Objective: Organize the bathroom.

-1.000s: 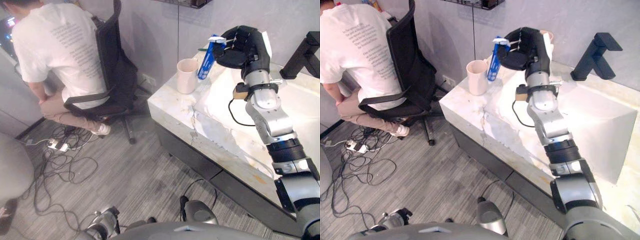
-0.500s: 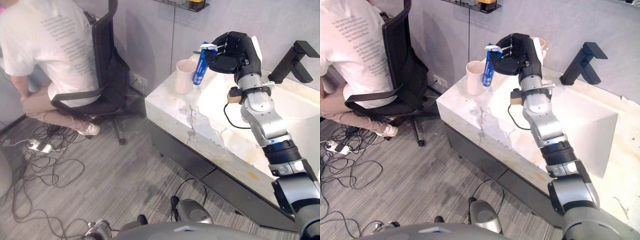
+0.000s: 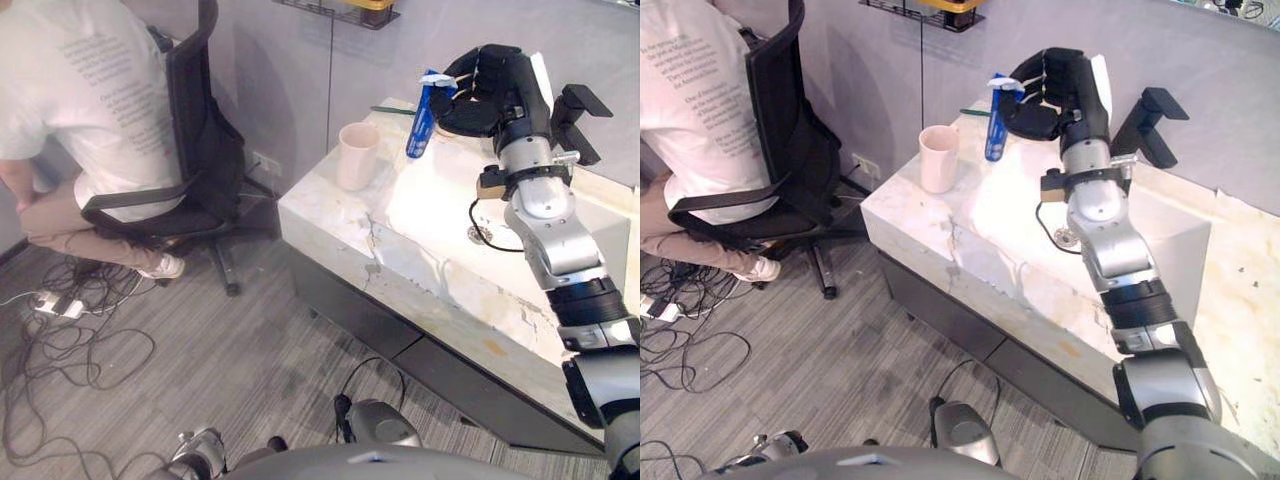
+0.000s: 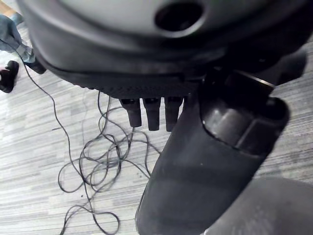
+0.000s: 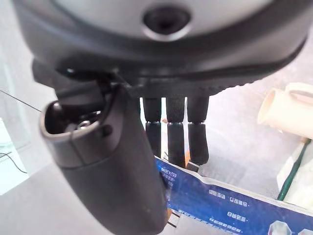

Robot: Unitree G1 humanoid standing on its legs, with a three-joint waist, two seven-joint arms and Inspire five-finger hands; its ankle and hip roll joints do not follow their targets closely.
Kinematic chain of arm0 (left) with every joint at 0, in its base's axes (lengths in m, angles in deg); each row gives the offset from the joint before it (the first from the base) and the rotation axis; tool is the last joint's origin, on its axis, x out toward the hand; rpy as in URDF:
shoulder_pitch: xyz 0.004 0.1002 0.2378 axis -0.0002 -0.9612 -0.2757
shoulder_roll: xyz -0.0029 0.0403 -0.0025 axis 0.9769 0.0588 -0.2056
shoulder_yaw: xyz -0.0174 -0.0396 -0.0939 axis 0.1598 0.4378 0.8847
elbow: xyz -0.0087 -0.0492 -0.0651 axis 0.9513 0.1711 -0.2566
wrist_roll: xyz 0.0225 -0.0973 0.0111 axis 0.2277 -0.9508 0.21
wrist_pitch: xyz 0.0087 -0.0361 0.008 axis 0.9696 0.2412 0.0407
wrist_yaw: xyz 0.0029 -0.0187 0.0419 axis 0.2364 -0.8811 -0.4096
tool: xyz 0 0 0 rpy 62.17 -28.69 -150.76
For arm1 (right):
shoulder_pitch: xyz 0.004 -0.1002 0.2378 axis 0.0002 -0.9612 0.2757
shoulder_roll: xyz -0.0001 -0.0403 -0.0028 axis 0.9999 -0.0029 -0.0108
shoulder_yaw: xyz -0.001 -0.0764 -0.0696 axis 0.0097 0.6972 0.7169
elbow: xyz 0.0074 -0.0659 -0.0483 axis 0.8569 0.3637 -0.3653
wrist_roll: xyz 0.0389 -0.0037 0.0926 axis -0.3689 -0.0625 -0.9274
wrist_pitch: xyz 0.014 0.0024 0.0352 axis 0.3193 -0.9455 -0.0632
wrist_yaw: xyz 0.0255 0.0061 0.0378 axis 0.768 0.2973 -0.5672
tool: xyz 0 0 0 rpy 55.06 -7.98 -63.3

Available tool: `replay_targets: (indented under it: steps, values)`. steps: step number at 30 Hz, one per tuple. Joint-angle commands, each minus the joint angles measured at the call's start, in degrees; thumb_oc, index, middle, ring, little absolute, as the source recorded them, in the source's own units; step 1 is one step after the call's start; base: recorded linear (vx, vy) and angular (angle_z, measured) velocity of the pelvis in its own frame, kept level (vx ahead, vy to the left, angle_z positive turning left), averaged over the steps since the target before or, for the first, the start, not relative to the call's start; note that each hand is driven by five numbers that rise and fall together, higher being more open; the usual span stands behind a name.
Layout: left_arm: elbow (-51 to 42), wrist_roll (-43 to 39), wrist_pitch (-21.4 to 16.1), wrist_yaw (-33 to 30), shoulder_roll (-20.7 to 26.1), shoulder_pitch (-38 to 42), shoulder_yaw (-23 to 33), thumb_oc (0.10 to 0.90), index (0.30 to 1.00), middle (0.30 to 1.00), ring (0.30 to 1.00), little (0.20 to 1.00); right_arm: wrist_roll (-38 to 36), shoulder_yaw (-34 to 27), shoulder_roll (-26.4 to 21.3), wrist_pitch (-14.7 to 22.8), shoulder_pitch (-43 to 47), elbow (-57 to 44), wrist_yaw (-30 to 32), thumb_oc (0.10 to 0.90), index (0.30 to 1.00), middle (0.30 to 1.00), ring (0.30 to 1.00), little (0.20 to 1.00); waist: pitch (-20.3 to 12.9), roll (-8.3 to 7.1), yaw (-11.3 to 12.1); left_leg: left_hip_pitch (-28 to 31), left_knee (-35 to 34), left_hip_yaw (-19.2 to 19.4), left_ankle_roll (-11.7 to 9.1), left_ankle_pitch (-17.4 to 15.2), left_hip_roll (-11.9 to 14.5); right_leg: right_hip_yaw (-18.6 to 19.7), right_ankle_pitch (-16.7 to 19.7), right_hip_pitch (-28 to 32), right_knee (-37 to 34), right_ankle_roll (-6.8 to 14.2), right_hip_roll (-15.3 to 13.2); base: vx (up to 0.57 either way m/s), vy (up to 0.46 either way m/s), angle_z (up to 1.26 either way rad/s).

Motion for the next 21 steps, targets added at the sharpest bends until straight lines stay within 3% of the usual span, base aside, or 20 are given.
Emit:
replay_targets:
  steps: [1,21]
  values:
    - [2.6,-0.8,2.4,-1.7,5.2,-1.8,0.0,0.8,0.9,0.9,0.9,0.9,-0.6,-9.2,-1.9,11.7,7.6,-8.2,2.0,0.4,0.3,0.3,0.3,0.3,-5.5,-2.71,0.0,3.3,3.1,0.4,4.3,-6.1,-2.1,8.4,12.9,-2.2,-9.9,4.3,-0.2,0.0,0.0,0.0]
    - [3.1,-4.9,2.1,-3.6,4.4,-3.7,1.2,0.8,0.9,0.9,0.9,0.9,-6.3,-10.2,-2.2,13.3,6.7,-11.5,2.8,0.4,0.3,0.3,0.3,0.3,-7.3,-3.58,0.9,4.0,1.5,1.6,3.6,-5.3,-1.6,8.3,12.7,-0.7,-11.8,4.0,-0.7,0.01,0.018,-0.02]
